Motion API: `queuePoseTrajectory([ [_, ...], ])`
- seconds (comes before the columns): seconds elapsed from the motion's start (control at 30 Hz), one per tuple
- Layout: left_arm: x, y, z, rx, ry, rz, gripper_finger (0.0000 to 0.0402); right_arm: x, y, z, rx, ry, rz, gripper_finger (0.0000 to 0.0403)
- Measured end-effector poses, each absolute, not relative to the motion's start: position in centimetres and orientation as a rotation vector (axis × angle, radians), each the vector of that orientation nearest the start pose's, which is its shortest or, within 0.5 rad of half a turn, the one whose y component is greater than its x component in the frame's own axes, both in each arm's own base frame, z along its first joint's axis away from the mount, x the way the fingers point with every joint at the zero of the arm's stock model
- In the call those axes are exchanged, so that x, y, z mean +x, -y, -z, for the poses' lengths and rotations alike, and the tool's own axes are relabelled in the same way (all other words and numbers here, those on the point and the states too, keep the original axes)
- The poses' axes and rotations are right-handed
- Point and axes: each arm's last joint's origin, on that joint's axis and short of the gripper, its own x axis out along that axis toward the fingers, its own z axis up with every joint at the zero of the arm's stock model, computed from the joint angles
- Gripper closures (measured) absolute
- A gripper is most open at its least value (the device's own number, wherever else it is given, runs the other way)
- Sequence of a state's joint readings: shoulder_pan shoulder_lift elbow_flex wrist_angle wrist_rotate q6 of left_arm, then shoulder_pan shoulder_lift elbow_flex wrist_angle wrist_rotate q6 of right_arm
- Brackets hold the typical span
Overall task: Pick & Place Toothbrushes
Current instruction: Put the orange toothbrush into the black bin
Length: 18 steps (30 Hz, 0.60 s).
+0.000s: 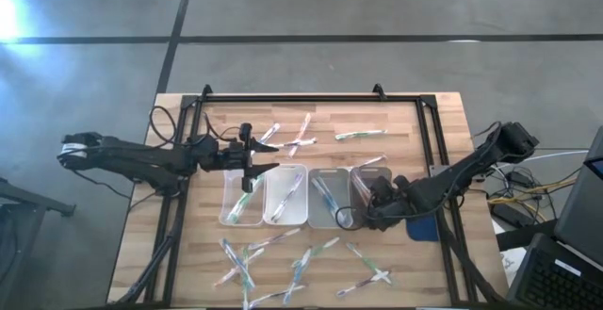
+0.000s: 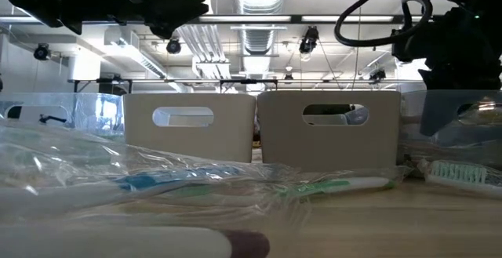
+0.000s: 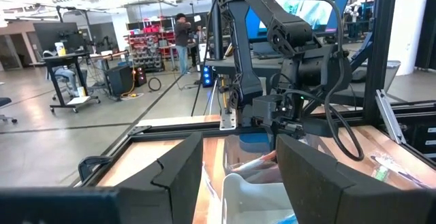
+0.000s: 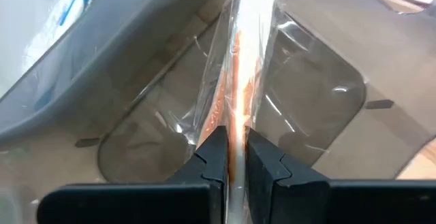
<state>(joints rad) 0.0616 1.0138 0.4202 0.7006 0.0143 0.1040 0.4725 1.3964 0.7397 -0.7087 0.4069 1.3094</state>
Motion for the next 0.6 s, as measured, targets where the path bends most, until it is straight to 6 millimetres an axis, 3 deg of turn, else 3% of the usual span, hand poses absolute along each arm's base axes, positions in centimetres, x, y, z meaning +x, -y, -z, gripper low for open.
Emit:
queuePoseTrajectory([
  [0.43,21.3,-1.3,-25.1,0.108,0.106,-0.053,0.0211,19.7,-8.7,-15.0,0.619,-1.012,0.722,0.0381],
  [0.6,21.3,-1.3,-25.1,0.108,0.107,-0.053,0.0211,19.9,-8.8,-15.2,0.621,-1.010,0.712,0.0351],
])
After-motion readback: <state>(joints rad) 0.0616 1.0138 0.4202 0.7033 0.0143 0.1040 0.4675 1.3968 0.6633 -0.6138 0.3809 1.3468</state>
